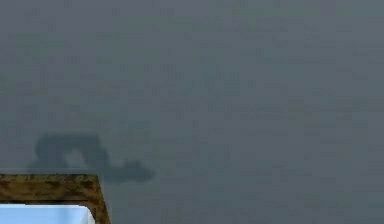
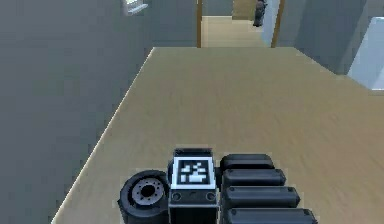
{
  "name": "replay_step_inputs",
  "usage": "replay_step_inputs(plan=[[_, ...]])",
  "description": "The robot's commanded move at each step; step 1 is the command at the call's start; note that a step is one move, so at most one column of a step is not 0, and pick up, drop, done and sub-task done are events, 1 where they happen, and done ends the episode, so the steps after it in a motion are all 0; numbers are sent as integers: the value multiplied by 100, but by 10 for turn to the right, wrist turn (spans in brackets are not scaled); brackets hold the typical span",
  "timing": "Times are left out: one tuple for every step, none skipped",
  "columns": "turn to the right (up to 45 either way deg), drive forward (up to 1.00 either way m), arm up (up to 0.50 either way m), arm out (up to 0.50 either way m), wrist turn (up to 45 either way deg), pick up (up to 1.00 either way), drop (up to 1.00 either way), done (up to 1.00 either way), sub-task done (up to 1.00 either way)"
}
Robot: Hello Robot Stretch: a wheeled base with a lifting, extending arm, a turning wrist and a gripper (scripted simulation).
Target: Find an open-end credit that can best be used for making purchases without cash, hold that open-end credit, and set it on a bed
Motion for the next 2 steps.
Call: replay_step_inputs(plan=[[30, 0, 0, 0, 0, 0, 0, 0, 0], [-90, 0, 0, 0, 0, 0, 0, 0, 0]])
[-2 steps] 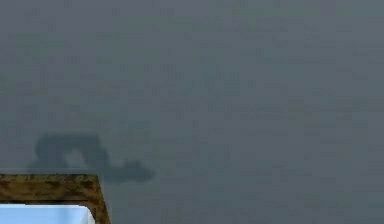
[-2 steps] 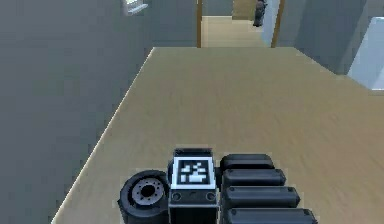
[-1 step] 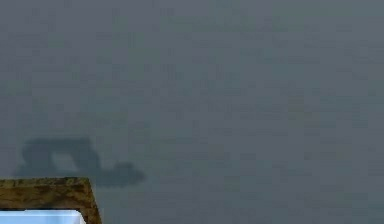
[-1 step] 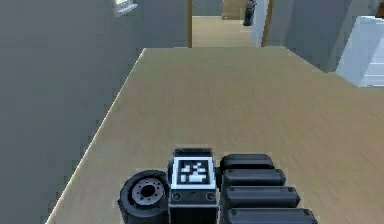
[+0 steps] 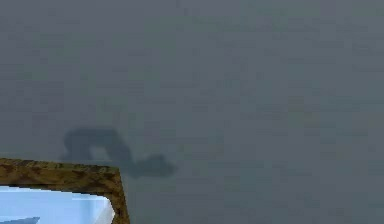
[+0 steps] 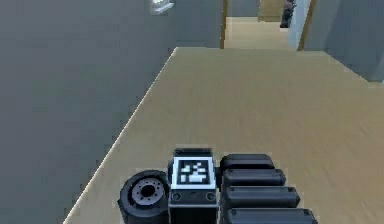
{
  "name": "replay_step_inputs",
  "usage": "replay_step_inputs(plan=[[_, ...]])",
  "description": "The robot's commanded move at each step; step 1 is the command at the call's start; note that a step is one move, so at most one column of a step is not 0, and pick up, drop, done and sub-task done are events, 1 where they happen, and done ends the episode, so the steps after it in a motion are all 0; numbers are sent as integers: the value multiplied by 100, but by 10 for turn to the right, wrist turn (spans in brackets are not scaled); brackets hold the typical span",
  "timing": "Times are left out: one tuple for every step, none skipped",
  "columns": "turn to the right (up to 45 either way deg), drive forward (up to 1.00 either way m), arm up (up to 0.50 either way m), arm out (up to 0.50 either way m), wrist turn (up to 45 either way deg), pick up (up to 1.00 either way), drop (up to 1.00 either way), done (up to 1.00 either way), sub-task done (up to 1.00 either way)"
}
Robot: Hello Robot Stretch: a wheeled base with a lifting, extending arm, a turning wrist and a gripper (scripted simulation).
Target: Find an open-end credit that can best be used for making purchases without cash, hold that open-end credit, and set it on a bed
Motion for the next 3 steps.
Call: replay_step_inputs(plan=[[-30, 0, 0, 0, 0, 0, 0, 0, 0], [150, 0, 0, 0, 0, 0, 0, 0, 0], [30, 0, 0, 0, 0, 0, 0, 0, 0]])
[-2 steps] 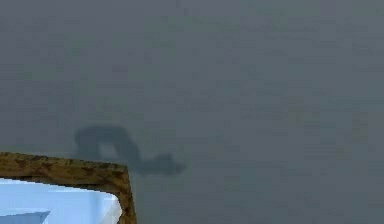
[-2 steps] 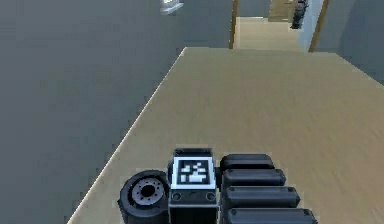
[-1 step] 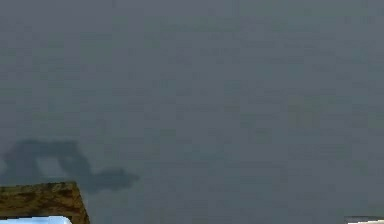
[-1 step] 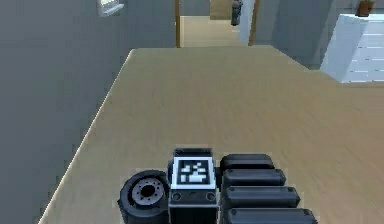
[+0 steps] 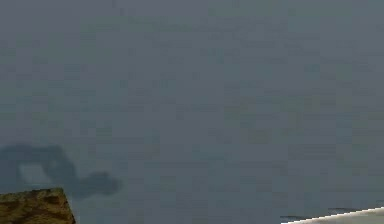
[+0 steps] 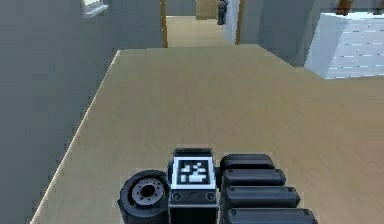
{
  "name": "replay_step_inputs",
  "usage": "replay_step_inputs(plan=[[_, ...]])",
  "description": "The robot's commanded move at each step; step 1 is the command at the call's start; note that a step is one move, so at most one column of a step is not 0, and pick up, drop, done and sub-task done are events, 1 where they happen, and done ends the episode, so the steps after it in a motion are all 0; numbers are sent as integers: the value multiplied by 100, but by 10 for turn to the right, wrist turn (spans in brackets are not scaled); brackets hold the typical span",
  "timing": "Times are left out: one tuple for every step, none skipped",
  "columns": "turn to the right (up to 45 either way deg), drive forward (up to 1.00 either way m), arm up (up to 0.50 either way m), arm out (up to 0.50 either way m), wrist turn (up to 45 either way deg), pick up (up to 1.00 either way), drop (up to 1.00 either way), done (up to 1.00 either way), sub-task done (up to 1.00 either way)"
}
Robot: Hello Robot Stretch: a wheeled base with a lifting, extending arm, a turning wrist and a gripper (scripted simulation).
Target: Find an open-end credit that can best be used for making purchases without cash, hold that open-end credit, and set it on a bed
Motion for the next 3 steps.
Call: replay_step_inputs(plan=[[-240, 0, 0, 0, 0, 0, 0, 0, 0], [-450, 0, 0, 0, 0, 0, 0, 0, 0], [-270, 0, 0, 0, 0, 0, 0, 0, 0]])
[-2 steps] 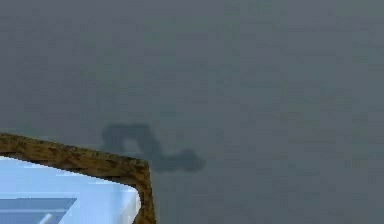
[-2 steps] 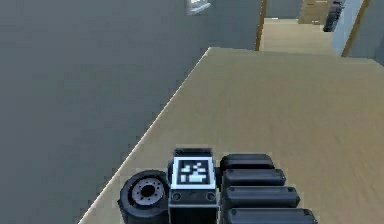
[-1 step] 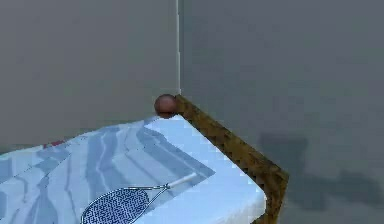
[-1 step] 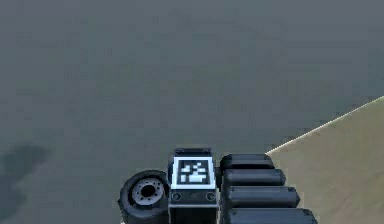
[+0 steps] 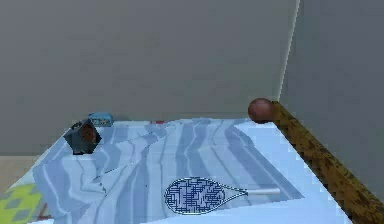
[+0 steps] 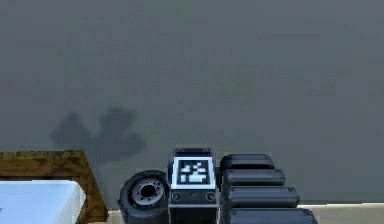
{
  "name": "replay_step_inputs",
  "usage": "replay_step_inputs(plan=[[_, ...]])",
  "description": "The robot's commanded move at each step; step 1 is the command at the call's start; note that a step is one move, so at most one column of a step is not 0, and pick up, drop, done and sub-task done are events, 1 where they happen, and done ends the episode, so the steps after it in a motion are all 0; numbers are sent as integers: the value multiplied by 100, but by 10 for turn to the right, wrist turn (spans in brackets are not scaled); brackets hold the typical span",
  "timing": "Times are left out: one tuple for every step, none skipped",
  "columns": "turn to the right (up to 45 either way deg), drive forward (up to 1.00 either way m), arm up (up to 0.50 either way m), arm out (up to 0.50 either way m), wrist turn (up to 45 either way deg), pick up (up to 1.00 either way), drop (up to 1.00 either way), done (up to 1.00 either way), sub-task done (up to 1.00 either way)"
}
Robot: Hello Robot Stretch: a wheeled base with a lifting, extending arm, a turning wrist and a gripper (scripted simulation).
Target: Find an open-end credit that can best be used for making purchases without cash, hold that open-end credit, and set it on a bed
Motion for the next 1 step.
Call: replay_step_inputs(plan=[[0, 30, 0, 0, 0, 0, 0, 0, 0]])
